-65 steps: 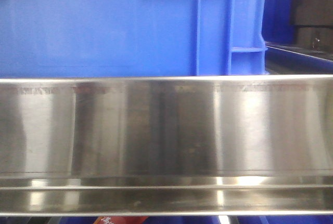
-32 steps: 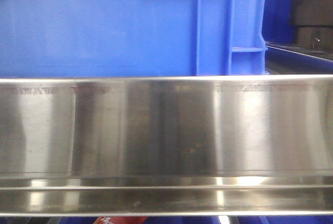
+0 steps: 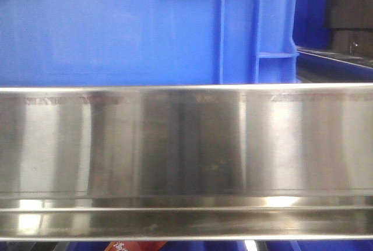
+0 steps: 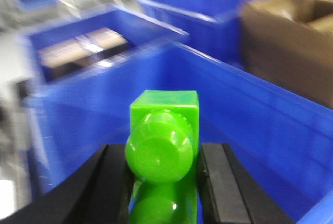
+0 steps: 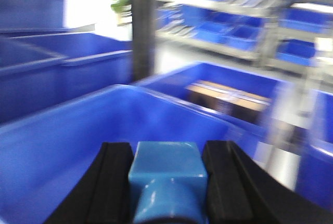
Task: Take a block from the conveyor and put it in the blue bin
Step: 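Open both grippers to drop the blocks into the blue bin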
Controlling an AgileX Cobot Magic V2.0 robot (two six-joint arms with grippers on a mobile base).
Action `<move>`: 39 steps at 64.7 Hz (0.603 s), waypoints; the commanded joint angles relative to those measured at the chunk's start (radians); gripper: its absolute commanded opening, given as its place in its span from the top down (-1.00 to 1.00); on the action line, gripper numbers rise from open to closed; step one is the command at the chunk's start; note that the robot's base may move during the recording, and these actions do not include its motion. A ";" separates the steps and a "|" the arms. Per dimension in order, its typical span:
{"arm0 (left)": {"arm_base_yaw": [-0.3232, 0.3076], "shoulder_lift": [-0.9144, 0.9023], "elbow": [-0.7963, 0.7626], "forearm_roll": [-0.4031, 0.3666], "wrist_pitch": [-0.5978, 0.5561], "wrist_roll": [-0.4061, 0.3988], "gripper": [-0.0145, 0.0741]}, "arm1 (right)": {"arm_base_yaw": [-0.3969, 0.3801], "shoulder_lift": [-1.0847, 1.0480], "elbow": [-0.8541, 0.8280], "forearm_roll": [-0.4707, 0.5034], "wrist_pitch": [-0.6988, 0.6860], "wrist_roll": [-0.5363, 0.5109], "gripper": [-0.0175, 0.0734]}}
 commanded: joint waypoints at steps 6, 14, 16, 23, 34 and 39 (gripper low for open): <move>-0.006 0.105 -0.038 -0.064 0.040 0.058 0.92 | 0.045 0.169 -0.092 -0.005 0.026 -0.010 0.94; -0.006 0.170 -0.038 -0.079 0.048 0.061 0.92 | 0.045 0.267 -0.100 -0.005 0.026 -0.010 0.94; -0.007 0.189 -0.038 -0.084 0.048 0.063 0.92 | 0.045 0.294 -0.100 -0.005 0.026 -0.010 0.94; -0.022 0.242 -0.038 -0.087 0.048 0.063 0.92 | 0.045 0.368 -0.100 -0.005 0.026 -0.010 0.94; -0.031 0.311 -0.038 -0.087 0.048 0.063 0.92 | 0.045 0.448 -0.100 -0.004 0.026 -0.010 0.94; -0.031 0.335 -0.038 -0.076 0.048 0.063 0.92 | 0.045 0.468 -0.100 -0.004 0.026 -0.010 0.94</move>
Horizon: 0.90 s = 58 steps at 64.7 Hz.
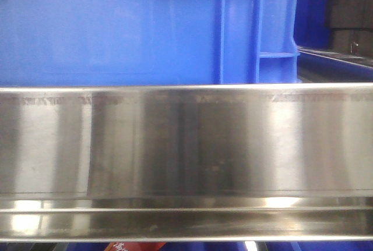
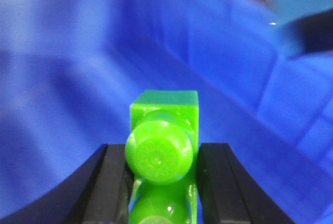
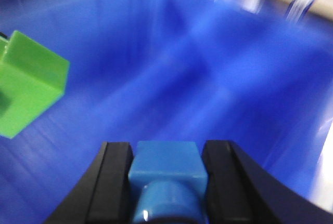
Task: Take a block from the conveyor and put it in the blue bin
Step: 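Open both grippers to drop the blocks into the blue bin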
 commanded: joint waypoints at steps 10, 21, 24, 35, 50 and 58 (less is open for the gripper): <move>-0.005 0.044 -0.010 0.001 0.007 0.004 0.92 | 0.002 0.028 -0.010 -0.004 -0.017 -0.005 0.94; -0.005 0.061 -0.010 0.019 0.047 0.004 0.64 | 0.002 0.028 -0.010 -0.003 -0.009 -0.005 0.83; -0.005 0.061 -0.010 0.019 0.050 0.004 0.41 | 0.002 0.028 -0.010 -0.003 -0.001 -0.005 0.69; -0.005 0.061 -0.010 0.019 0.050 0.004 -0.27 | 0.002 0.028 -0.010 -0.003 0.019 -0.005 -0.19; -0.005 0.039 -0.010 0.015 0.056 0.004 -0.51 | 0.002 0.002 -0.010 -0.003 0.033 -0.005 -0.59; -0.005 -0.002 -0.010 0.015 0.081 0.004 -0.42 | 0.002 -0.049 -0.010 -0.003 0.038 -0.005 -0.27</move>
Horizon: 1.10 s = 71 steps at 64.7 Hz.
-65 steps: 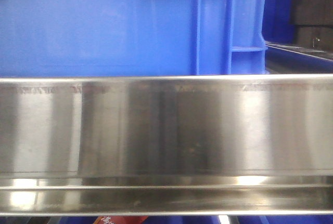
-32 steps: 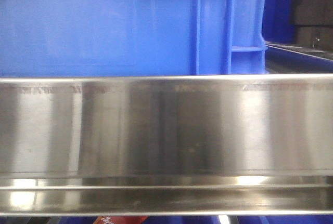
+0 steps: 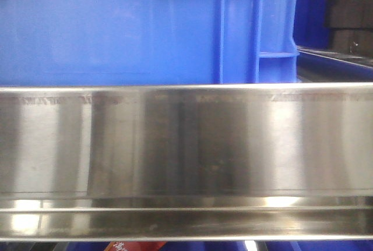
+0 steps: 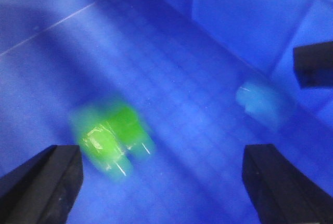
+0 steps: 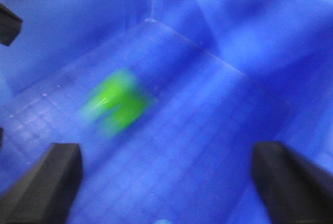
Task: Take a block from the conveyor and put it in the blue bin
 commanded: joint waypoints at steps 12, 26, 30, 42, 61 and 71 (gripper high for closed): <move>-0.005 -0.118 -0.009 -0.009 0.075 -0.022 0.36 | 0.002 -0.171 0.009 -0.003 -0.005 -0.003 0.71; -0.005 -0.272 0.074 -0.012 0.071 -0.059 0.92 | 0.002 -0.365 0.145 -0.003 -0.075 -0.003 0.97; -0.005 -0.327 0.128 -0.012 0.032 -0.059 0.92 | 0.002 -0.430 0.210 -0.003 -0.119 -0.003 0.97; -0.005 -0.544 0.345 -0.012 -0.161 -0.059 0.92 | 0.002 -0.619 0.423 -0.003 -0.234 -0.003 0.97; -0.005 -0.881 0.720 -0.015 -0.453 -0.059 0.92 | 0.002 -0.869 0.774 -0.003 -0.394 -0.003 0.97; -0.005 -1.029 0.892 -0.037 -0.557 -0.059 0.92 | 0.002 -0.964 0.935 -0.003 -0.456 -0.003 0.97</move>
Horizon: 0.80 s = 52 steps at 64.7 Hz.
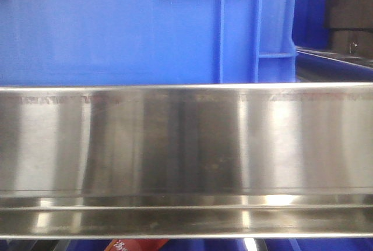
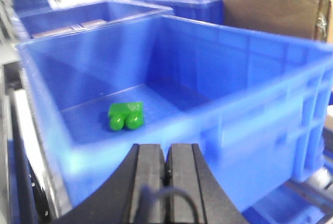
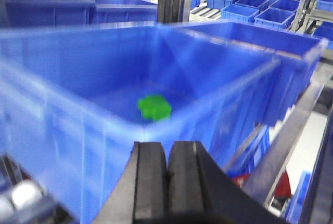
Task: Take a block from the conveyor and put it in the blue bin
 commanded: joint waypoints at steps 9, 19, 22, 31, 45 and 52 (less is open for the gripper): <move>-0.005 -0.147 0.164 -0.046 -0.172 -0.009 0.92 | 0.002 -0.075 0.150 -0.003 -0.131 -0.003 0.97; -0.005 -0.205 0.203 -0.049 -0.182 -0.009 0.92 | 0.002 -0.079 0.170 -0.003 -0.170 -0.003 0.97; -0.005 -0.213 0.203 -0.049 -0.172 -0.009 0.92 | 0.002 -0.079 0.170 -0.003 -0.176 -0.003 0.97; -0.005 -0.225 0.203 -0.049 -0.171 -0.009 0.92 | 0.002 -0.079 0.170 -0.003 -0.178 -0.003 0.97; -0.005 -0.225 0.203 -0.049 -0.174 -0.009 0.92 | 0.002 -0.079 0.170 -0.003 -0.180 -0.003 0.97; -0.005 -0.225 0.203 -0.049 -0.174 -0.009 0.92 | 0.002 -0.079 0.170 -0.003 -0.180 -0.003 0.97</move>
